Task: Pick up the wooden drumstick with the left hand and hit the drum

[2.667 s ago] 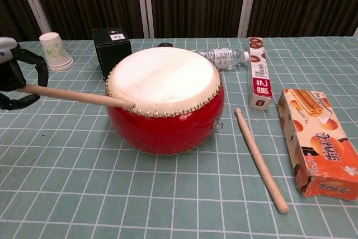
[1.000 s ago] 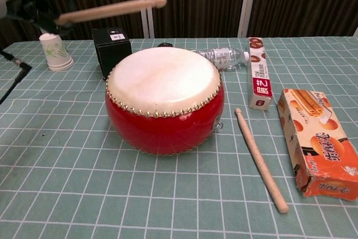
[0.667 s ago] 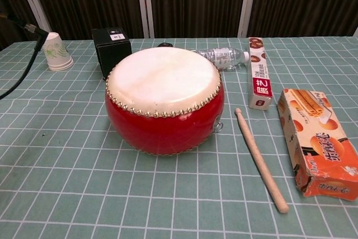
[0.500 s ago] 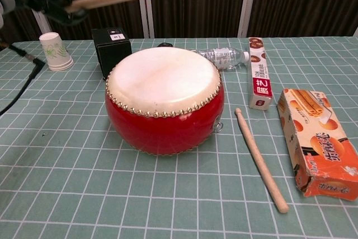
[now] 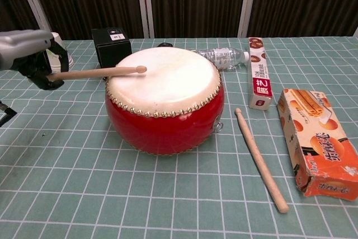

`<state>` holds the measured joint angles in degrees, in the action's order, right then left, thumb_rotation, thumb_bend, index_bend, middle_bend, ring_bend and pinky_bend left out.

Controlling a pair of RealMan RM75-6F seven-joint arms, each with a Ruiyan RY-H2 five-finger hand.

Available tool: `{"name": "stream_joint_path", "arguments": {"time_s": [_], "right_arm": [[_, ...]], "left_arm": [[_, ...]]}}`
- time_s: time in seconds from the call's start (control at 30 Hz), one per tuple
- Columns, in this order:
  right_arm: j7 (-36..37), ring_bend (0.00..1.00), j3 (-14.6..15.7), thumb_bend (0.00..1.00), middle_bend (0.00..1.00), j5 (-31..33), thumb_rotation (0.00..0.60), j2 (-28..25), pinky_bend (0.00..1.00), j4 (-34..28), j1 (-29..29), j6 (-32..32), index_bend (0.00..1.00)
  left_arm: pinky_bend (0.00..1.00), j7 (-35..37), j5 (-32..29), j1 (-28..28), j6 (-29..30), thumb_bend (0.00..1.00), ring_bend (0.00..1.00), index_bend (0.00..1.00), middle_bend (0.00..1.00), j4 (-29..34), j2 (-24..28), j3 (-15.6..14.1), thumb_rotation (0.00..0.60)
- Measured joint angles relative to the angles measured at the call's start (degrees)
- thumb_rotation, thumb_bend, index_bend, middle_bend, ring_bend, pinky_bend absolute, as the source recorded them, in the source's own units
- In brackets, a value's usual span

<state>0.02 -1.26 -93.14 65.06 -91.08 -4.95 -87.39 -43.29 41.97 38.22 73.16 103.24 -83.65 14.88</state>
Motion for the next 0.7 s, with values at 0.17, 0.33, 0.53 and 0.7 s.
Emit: {"name": "stream_joint_path", "arguments": {"time_s": [0.17,0.33,0.53,0.7], "right_arm": [[-0.19,0.00,0.04,0.28,0.00,0.09,0.600,-0.04,0.10,-0.08,0.06,0.04,0.00],[-0.30,0.00,0.03,0.28,0.00,0.34,0.600,-0.06,0.10,-0.11,0.03,0.34,0.00],[-0.58,0.00,0.05,0.28,0.00,0.56,0.600,-0.22,0.10,-0.45,-0.03,0.66,0.00],[-0.81,0.00,0.03,0.28,0.00,0.46,0.600,-0.07,0.10,-0.37,-0.10,0.69,0.00]], "left_arm": [[0.98,9.93,14.39,-1.63,2.91,0.57,1.00,0.74,1.00,1.63,0.99,0.36,0.600],[0.98,17.35,25.53,-4.27,5.85,0.57,1.00,0.74,1.00,4.11,3.23,-0.89,0.600],[0.97,19.06,29.70,-7.60,6.23,0.56,1.00,0.73,1.00,5.00,6.38,-6.51,0.600],[0.97,20.62,31.76,-10.23,3.98,0.56,1.00,0.73,1.00,1.88,8.23,-12.06,0.600]]}}
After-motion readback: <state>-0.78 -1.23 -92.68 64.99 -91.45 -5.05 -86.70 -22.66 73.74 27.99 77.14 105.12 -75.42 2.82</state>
